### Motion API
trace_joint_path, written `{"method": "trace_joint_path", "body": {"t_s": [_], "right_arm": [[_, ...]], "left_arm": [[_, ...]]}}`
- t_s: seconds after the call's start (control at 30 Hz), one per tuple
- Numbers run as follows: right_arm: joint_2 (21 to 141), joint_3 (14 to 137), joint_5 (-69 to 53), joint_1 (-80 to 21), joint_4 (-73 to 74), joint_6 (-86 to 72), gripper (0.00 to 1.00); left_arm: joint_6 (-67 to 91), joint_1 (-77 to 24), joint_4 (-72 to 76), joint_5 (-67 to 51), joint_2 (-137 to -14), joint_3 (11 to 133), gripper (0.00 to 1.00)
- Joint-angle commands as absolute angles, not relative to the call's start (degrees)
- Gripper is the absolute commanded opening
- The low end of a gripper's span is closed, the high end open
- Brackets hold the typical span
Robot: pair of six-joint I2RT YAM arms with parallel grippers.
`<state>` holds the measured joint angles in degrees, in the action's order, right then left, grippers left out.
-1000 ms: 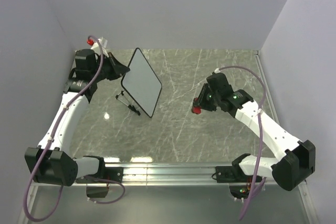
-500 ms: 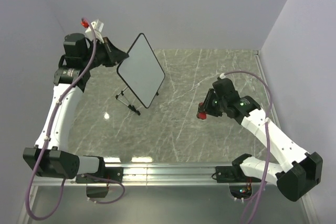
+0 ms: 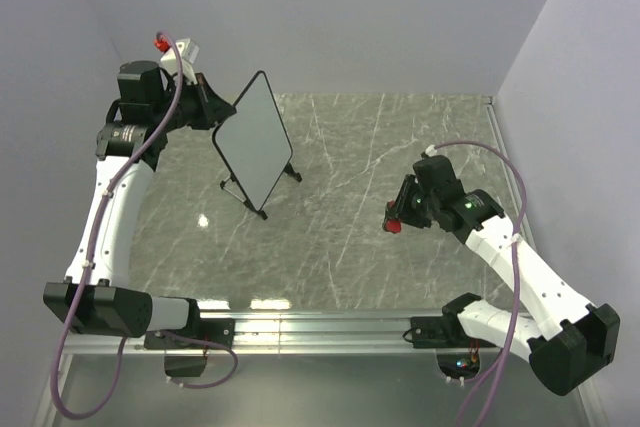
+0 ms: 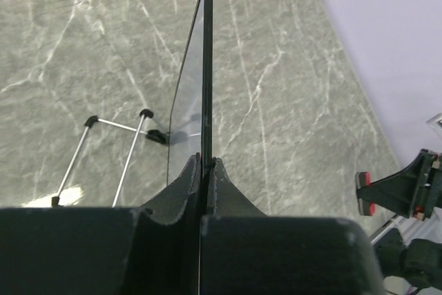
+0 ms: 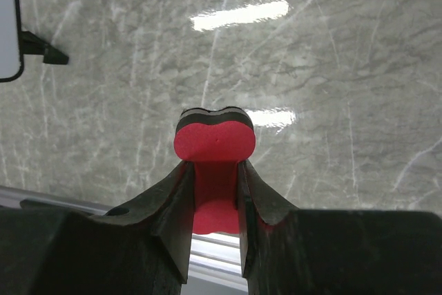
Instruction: Erase the whiteboard
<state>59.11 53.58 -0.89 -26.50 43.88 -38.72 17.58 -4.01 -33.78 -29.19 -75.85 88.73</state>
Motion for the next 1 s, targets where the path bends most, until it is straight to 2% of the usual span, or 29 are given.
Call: {"method": "trace_joint_path", "body": {"t_s": [0.0,0.57,0.97], "right_arm": [[57.6,52.6,-0.6,-25.8,44.4,-37.4,0.00],[57.3,49.8,-1.8,-25.6,44.2,-38.2,0.00],[57.8,48.6,-3.5,-25.3,43.9,-40.9,0.00]], "left_arm": [[15.4,-3.0,-30.3,-29.2,-72.0,89.1,0.01],[8.4,-2.9,-29.2,-33.9,-69.9,83.3,0.01],[8.1,-2.8,-20.3,-30.5,-68.1,74.4,0.00]]}}
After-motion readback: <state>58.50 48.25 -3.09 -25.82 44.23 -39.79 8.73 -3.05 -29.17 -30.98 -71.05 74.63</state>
